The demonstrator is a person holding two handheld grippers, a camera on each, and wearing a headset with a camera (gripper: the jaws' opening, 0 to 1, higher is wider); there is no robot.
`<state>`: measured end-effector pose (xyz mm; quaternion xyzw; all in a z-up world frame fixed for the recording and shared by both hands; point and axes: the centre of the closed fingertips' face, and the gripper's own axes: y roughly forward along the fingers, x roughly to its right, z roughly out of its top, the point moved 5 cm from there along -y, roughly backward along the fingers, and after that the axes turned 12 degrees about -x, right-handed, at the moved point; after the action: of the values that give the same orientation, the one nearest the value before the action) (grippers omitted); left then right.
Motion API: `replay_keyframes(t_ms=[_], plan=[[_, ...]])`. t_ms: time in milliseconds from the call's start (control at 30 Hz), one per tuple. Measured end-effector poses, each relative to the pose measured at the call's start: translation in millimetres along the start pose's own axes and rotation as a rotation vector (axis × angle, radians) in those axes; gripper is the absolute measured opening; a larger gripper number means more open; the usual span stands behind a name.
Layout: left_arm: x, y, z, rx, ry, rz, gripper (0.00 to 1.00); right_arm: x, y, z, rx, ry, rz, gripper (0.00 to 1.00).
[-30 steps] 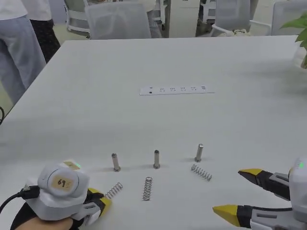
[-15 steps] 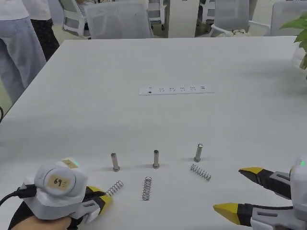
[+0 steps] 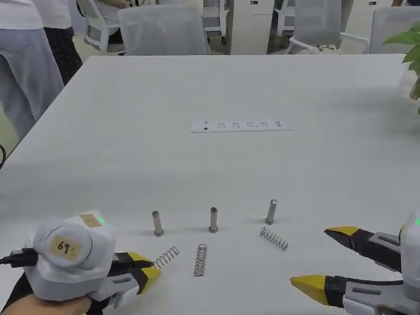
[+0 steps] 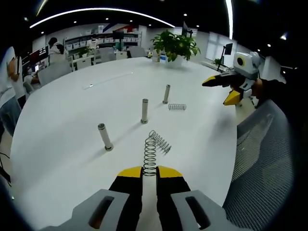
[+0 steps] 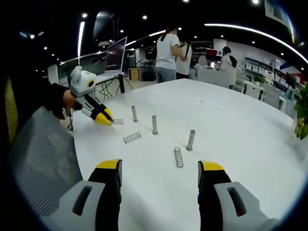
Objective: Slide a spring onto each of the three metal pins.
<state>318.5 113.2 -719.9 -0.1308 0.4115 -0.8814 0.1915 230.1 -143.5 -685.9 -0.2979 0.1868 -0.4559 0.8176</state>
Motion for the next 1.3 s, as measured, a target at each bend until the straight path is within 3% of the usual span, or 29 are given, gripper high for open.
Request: replay_keyframes(t_ms=[300,833,1300], plan=[[16.0,-8.7,14.0,0.051,0.092,-0.078,0.02,-5.2,-2.2,10.7,0.015,-0.022,0.023,0.61],[34.8,-19.7,29.5,0.09,0.185,-0.139,0.02,-29.4,1.5,42.2,0.049,-0.099,0.127,0.54],[50.0,-28.3,39.0,0.125,0.246,-0.181,0.02,-53.6,1.6,56.8,0.056,-0.157,0.229,0.46]])
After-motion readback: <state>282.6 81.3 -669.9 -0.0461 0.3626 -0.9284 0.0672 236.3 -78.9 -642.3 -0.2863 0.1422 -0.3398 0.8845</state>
